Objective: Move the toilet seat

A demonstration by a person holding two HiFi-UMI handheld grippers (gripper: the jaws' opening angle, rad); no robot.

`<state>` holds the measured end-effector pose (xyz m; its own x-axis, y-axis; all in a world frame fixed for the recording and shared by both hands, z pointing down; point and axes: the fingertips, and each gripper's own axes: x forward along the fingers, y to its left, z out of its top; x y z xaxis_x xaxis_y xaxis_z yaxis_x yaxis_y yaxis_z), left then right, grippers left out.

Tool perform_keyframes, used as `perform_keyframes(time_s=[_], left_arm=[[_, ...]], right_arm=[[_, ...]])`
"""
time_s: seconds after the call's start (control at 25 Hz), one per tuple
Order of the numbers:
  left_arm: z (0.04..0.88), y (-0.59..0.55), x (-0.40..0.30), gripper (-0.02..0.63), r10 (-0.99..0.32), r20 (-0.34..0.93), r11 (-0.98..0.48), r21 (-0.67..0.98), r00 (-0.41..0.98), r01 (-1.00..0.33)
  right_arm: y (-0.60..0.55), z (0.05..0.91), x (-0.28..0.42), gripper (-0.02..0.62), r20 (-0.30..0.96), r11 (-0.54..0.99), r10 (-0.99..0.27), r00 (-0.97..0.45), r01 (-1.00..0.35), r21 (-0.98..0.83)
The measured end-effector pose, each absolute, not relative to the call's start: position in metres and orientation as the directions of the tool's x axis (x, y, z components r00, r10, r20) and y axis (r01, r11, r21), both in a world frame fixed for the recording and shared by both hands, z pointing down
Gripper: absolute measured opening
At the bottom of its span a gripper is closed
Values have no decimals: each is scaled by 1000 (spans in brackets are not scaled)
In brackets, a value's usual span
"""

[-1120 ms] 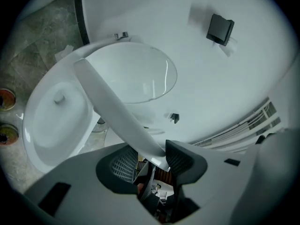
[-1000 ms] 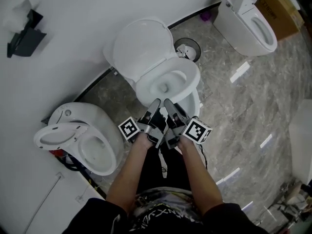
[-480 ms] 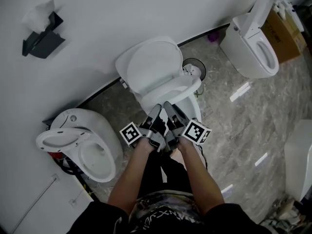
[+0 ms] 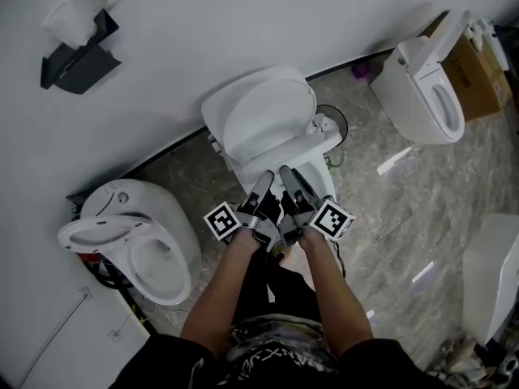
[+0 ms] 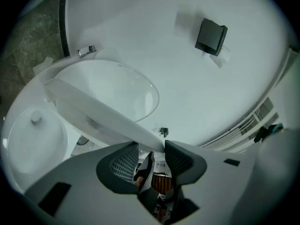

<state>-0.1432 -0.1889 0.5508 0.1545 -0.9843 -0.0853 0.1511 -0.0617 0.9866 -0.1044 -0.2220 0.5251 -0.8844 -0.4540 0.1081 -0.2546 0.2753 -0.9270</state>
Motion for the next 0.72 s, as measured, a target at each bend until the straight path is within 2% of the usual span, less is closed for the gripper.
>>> perform_keyframes(time_s=[0.32,0.72], left_arm=[[547,-202,-164,181,-980,-123,-100,984,154,150],[546,-221,-184,184,-986,-123,-110,987,114,116]], right_arm=[[-239,522,-126,153,85,290,-466,-881,-242,-926],[-259,520,-147,158,26,283,-425,-905,-160,-946]])
